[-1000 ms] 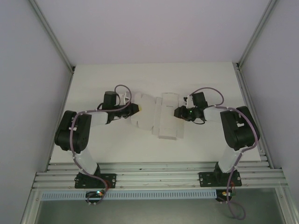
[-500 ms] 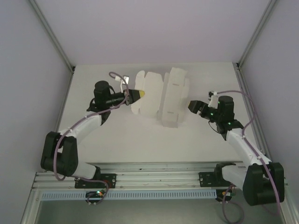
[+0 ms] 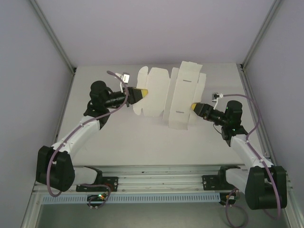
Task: Assemble paper box
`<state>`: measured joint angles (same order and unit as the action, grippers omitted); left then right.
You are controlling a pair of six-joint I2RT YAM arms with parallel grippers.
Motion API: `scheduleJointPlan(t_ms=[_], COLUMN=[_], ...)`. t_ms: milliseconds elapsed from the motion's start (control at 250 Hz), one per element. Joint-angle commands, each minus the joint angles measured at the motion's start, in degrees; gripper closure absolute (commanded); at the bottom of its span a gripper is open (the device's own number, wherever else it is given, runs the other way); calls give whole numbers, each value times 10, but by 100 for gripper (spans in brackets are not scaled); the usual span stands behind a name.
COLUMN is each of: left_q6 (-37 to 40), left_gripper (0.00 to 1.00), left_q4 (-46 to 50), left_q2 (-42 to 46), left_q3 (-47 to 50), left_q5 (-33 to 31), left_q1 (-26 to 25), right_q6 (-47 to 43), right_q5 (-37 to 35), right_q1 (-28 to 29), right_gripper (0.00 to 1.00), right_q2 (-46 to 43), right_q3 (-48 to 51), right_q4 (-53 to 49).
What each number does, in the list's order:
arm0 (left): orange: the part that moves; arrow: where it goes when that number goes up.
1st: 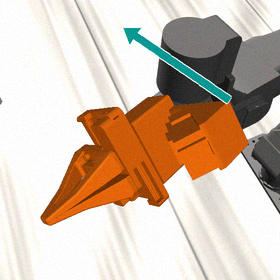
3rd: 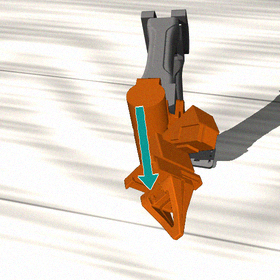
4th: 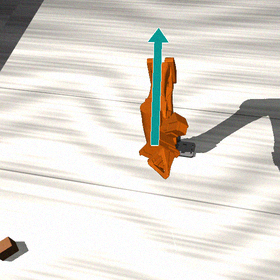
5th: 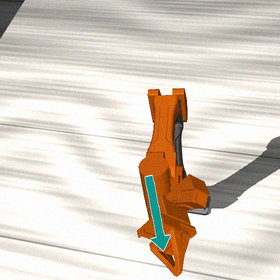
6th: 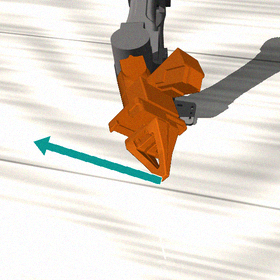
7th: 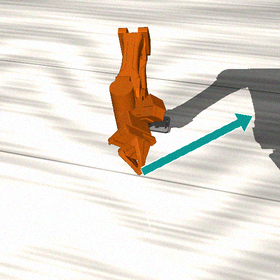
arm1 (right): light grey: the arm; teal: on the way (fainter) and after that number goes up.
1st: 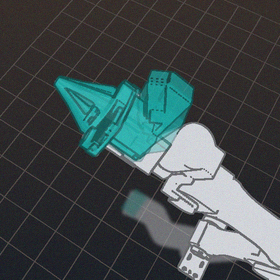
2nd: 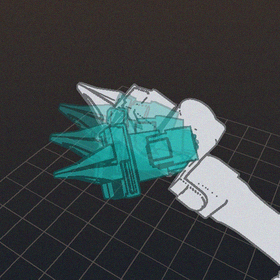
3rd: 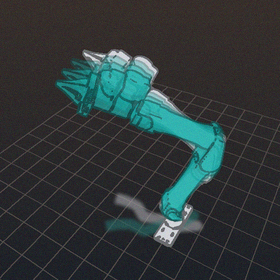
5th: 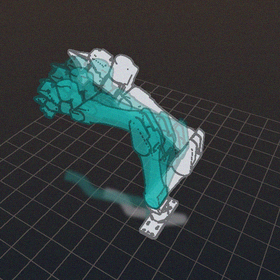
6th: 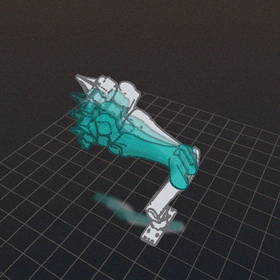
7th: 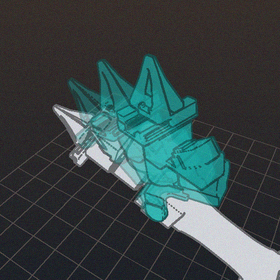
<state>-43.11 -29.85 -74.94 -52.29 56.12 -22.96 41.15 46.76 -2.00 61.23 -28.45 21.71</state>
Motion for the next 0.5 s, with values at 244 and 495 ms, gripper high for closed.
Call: scheduleJointPlan(t_ms=[244,495], left_q6=[37,118], left_gripper=[100,0], left_q4=[47,261], left_q2=[22,37], left_q3=[-4,22], left_q5=[-50,-241], left_q1=[-3,2], right_q6=[-43,-172], right_q5=[14,-40], right_q1=[-2,23], right_gripper=[99,100], right_q2=[-18,-22], right_q3=[-28,-56], right_q4=[-49,-167])
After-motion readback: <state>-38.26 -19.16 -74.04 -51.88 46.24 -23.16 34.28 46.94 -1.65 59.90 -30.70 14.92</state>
